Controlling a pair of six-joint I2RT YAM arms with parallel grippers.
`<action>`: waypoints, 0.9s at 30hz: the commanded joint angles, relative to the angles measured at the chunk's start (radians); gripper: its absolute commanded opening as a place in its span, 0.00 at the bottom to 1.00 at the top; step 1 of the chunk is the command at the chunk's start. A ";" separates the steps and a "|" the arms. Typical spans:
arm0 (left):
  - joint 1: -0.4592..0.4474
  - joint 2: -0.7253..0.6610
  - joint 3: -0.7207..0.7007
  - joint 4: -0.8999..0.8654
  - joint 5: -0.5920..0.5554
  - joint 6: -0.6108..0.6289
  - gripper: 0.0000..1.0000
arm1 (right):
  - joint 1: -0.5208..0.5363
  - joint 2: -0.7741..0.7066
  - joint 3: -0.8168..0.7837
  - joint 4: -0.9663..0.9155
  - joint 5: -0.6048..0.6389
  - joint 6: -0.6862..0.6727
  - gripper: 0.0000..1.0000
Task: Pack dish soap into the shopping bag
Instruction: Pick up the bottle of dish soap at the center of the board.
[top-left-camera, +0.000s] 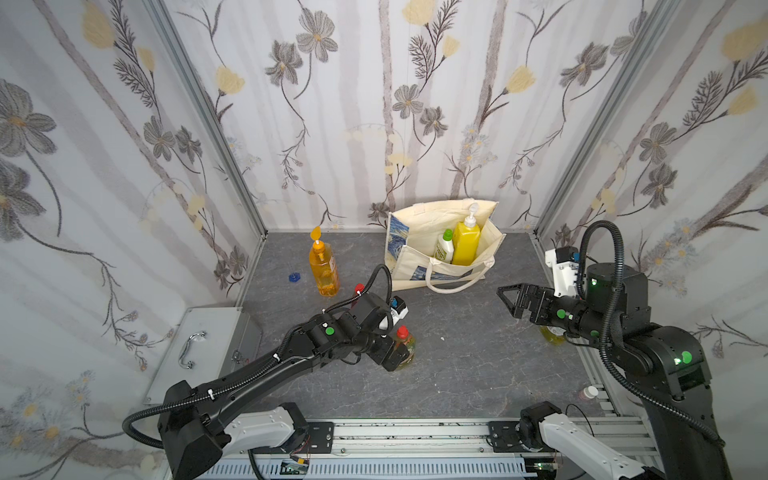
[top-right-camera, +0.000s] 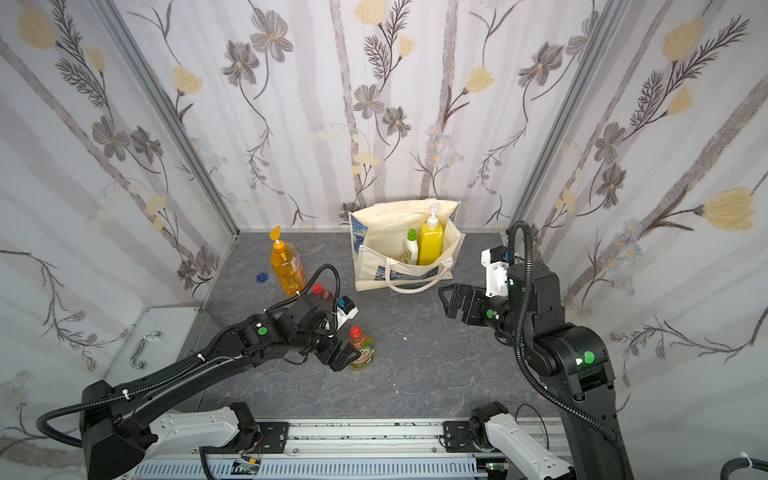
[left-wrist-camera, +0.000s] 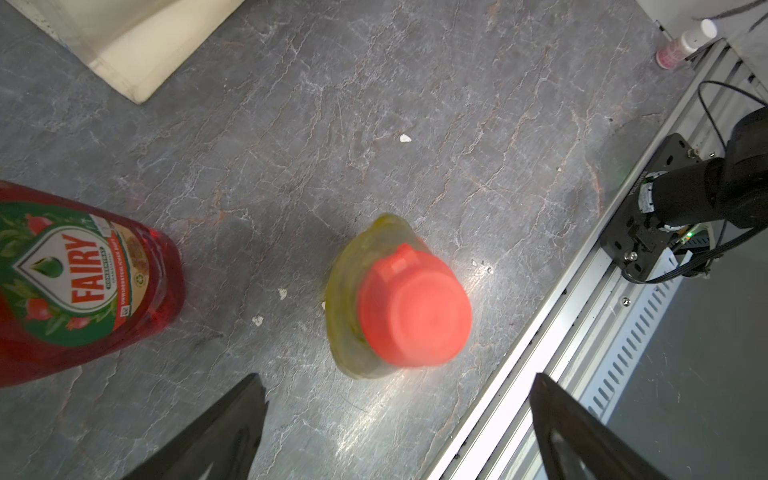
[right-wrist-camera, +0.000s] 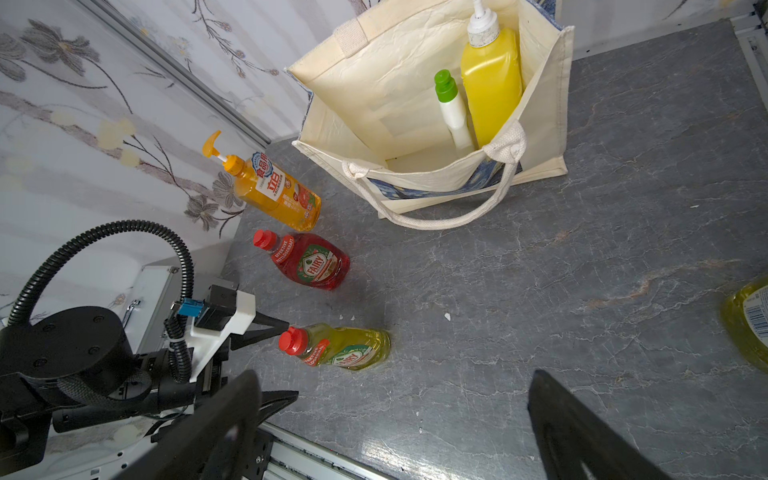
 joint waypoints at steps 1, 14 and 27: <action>0.001 0.013 -0.005 0.066 -0.001 0.041 1.00 | 0.000 0.004 0.004 0.046 -0.011 0.016 1.00; 0.009 0.079 -0.049 0.142 0.051 0.085 0.78 | 0.001 -0.003 0.007 0.037 -0.013 0.036 1.00; 0.035 0.073 -0.082 0.214 0.058 0.075 0.70 | 0.002 0.003 0.015 0.028 -0.014 0.042 1.00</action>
